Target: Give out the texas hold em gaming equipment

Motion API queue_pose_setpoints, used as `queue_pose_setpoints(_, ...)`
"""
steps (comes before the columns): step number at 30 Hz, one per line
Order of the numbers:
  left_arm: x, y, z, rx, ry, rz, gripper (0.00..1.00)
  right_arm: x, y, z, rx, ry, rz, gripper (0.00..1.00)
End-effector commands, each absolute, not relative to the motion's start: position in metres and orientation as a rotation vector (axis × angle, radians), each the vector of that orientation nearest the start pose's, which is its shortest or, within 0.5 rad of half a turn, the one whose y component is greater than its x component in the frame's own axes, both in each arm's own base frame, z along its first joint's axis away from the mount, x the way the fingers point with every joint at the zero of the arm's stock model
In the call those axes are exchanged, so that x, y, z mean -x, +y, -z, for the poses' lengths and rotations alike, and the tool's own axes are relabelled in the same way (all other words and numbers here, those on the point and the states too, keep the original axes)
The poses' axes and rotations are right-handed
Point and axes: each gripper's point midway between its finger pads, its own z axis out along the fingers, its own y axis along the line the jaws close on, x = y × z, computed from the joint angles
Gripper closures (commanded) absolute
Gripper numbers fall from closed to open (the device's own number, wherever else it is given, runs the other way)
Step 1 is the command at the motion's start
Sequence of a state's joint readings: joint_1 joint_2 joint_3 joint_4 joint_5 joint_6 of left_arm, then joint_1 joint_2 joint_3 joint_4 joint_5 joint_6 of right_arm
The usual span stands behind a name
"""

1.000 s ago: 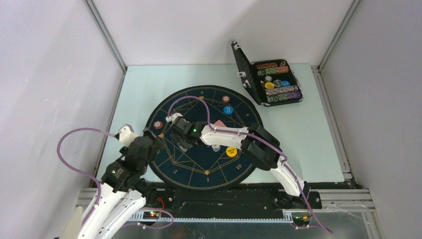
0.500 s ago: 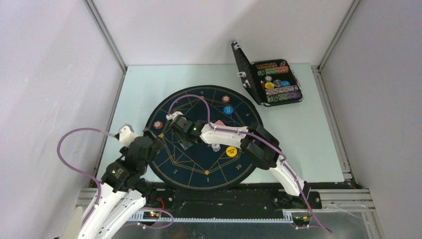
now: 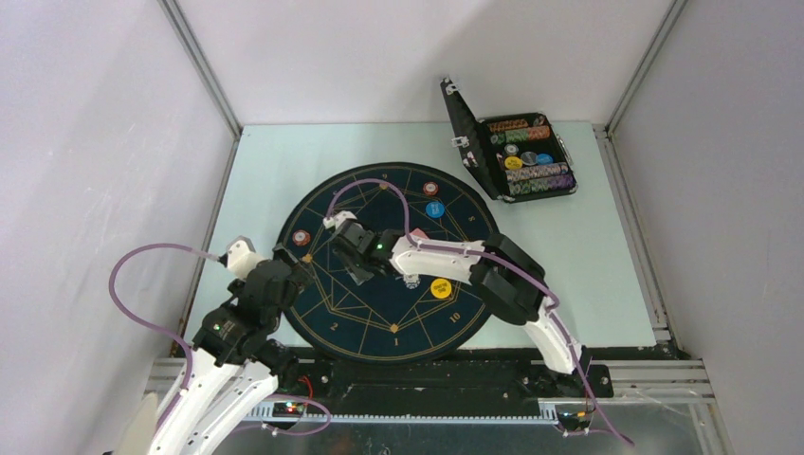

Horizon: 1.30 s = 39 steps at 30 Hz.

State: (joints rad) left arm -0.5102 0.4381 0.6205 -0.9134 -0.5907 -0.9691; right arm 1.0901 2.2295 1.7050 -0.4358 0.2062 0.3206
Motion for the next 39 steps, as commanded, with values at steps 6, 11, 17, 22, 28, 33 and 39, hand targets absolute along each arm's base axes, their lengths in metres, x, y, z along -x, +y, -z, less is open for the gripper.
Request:
queue_pose_setpoints(6, -0.186, -0.022, -0.158, 0.793, 2.003, 0.163, 0.02, -0.285, 0.429, -0.145, 0.671, 2.188, -0.477, 0.72)
queue_pose_setpoints(11, -0.186, -0.023, -0.158, 0.793, 2.002, 0.165, 0.02, -0.301, 0.360, -0.147, 0.464, 2.251, -0.399, 0.73)
queue_pose_setpoints(17, -0.188, -0.022, -0.157, 0.795, 2.000, 0.155, 0.02, -0.309, 0.248, -0.113, 0.164, 2.364, -0.237, 0.73)
queue_pose_setpoints(22, -0.193, -0.027, -0.153, 0.790, 2.013, 0.163, 0.02, -0.306, 0.198, -0.078, 0.023, 2.423, -0.193, 0.74)
queue_pose_setpoints(28, -0.195, -0.031, -0.148, 0.784, 2.046, 0.147, 0.02, -0.311, 0.168, -0.055, -0.055, 2.465, -0.086, 0.74)
queue_pose_setpoints(33, -0.197, -0.033, -0.149, 0.783, 2.045, 0.156, 0.02, -0.314, 0.162, -0.046, -0.074, 2.480, -0.090, 0.74)
queue_pose_setpoints(39, -0.196, -0.032, -0.150, 0.783, 2.044, 0.151, 0.02, -0.314, 0.162, -0.035, -0.070, 2.512, -0.090, 0.71)
